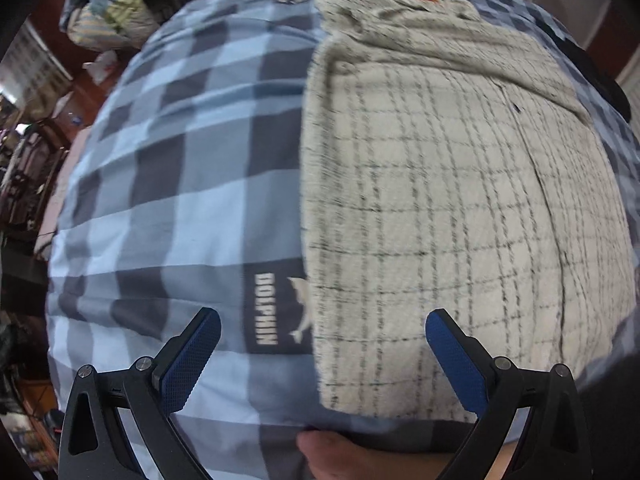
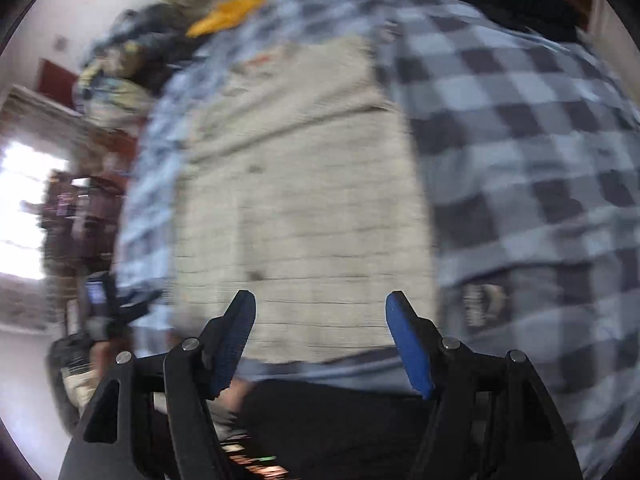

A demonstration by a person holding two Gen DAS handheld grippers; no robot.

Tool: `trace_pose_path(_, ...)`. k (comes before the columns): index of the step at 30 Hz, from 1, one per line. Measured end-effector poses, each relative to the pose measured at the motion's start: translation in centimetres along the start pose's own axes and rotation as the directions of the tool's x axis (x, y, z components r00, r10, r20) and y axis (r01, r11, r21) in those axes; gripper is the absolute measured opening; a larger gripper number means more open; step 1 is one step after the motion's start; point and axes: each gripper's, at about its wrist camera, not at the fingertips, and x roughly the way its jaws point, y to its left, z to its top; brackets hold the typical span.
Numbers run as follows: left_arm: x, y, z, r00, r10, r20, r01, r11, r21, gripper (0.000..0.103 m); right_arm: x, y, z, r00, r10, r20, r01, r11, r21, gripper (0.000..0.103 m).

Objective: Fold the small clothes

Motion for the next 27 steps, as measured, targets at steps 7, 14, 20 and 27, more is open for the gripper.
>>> trace_pose_path(7, 2.1, 0.7, -0.1, 0.988, -0.123, -0.095, 0.116, 0.991, -0.070, 0.103, 6.8, -4.5, -1.6, 0.971, -0.123, -0.206, 0.141, 0.987, 0.078, 0.064)
trace_pose_path(14, 4.6, 2.0, -0.4, 0.967, -0.179, -0.180, 0.148, 0.973, -0.176, 0.102, 7.7, -1.4, -2.6, 0.977, -0.108, -0.184, 0.109, 0.994, -0.005, 0.064)
trace_pose_path(20, 6.3, 2.2, -1.5, 0.933, -0.256, -0.252, 0.198, 0.952, -0.233, 0.069, 9.5, -2.7, -2.7, 0.957, -0.140, -0.252, 0.149, 0.989, 0.016, 0.064)
trace_pose_path(27, 6.5, 2.4, -1.7, 0.932, -0.260, -0.251, 0.198, 0.948, -0.250, 0.014, 9.3, -3.9, -2.8, 0.961, -0.078, -0.264, 0.108, 0.989, 0.099, 0.064)
